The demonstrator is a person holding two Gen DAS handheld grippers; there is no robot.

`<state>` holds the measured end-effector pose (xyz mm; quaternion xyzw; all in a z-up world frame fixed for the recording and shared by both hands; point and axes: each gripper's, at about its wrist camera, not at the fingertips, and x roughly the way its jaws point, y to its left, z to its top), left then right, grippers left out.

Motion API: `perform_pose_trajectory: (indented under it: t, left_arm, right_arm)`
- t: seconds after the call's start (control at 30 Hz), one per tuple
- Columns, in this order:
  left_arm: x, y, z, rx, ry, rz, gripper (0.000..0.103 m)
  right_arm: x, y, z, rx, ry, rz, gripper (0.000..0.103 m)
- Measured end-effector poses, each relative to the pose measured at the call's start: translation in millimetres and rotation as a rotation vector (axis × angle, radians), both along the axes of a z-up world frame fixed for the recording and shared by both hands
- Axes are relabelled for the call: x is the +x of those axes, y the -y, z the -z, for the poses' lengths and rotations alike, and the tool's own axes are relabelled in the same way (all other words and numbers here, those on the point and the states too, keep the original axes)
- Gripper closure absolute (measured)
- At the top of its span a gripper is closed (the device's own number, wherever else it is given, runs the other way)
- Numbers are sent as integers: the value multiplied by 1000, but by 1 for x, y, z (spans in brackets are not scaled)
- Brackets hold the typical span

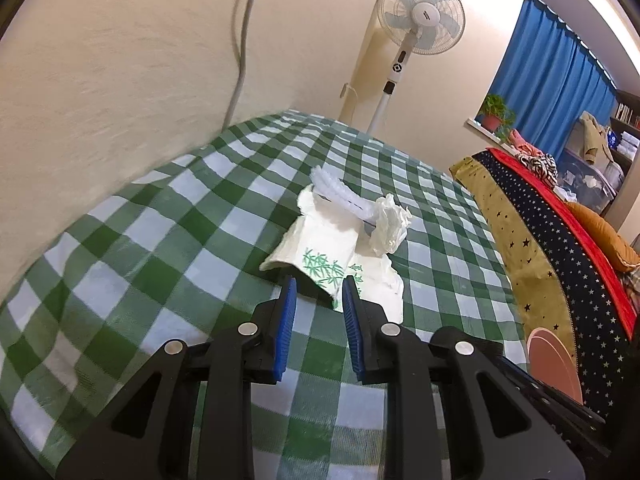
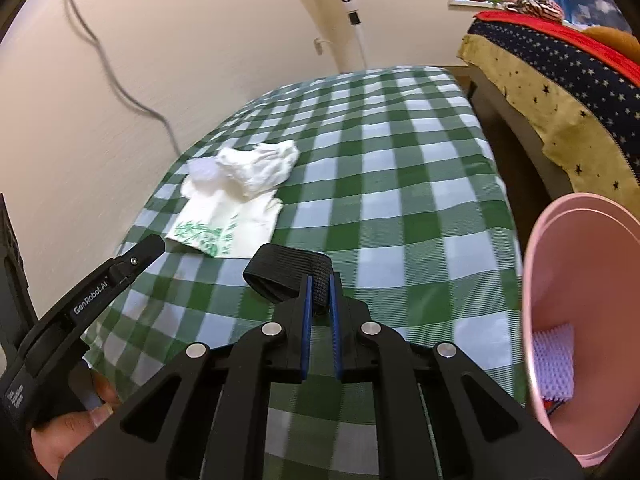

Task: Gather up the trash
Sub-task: 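Grasp the black strap with the right gripper while the left gripper grasps the white paper bag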

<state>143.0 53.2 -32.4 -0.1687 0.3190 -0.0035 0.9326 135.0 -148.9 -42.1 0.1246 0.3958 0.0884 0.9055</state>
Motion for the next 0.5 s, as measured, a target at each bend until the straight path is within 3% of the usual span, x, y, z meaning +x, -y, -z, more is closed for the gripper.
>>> perform_pose_trajectory:
  t: [0.5]
  left_arm:
    - [31, -13, 21, -118, -73, -16, 79]
  right_arm:
    - [4, 18, 5, -1, -6, 16, 94]
